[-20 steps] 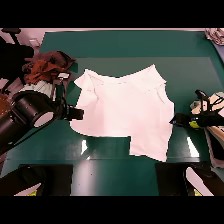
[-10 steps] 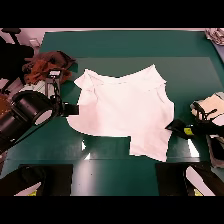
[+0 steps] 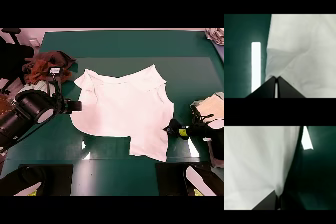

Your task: Fold the shirts.

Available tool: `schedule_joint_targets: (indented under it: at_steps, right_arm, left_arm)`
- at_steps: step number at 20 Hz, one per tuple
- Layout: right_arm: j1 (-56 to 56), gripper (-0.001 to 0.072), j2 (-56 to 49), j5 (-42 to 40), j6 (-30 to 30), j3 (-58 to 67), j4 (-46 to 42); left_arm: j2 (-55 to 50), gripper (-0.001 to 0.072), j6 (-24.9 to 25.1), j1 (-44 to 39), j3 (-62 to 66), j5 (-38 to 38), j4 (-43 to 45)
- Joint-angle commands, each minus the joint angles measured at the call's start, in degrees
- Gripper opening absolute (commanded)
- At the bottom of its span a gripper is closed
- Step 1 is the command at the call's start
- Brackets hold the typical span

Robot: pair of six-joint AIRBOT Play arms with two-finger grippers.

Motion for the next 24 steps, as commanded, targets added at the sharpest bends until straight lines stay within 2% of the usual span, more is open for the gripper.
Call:
schedule_joint_targets:
  at_steps: [1,3,5,9,13,15,17,18,20,22,24]
  right_arm:
    - [-0.04,0.0024,4.26,4.42,-2.49,6.82,2.99]
    - [-0.02,0.0022,8.22,6.25,-2.45,13.94,3.08]
    - [-0.04,0.0022,9.49,9.29,-2.43,21.94,4.11]
    - [2.21,0.0021,3.72,15.43,-5.29,43.41,12.0]
    - [7.82,0.0021,-5.51,20.79,-5.2,79.97,8.59]
    - [8.5,0.0021,-10.23,22.38,-3.02,99.51,5.99]
    - [6.78,0.0021,-13.22,21.81,-2.27,113.87,5.84]
    - [4.92,0.0021,-13.4,20.85,-2.25,117.87,5.88]
    - [0.22,0.0021,-10.16,18.38,-2.45,117.9,5.9]
    - [-4.5,0.0022,-3.78,14.78,-2.89,110.79,6.45]
    - [-6.27,0.0022,3.39,11.72,-2.51,100.0,6.38]
  left_arm:
    - [0.11,0.0025,-2.36,1.29,0.31,1.4,1.92]
    - [0.11,0.0024,-0.7,5.84,2.64,-0.07,0.42]
    - [0.96,0.0024,3.89,11.37,7.21,-0.55,-1.75]
    - [2.27,0.0025,9.62,20.63,24.06,-0.52,-6.12]
    - [2.23,0.0024,11.3,22.71,46.29,-0.66,-3.96]
    - [2.23,0.0024,13.42,22.71,58.51,-2.23,-3.02]
    - [2.34,0.0024,14.51,22.71,69.2,-4.46,-4.13]
    - [3.39,0.0024,15.08,22.71,72.28,-4.04,-7.04]
    - [6.51,0.0024,17.11,22.71,72.72,-2.25,-16.55]
    - [7.91,0.0024,18.36,22.71,71.32,-5.57,-21.46]
    - [7.78,0.0024,18.32,22.71,65.7,-9.94,-21.44]
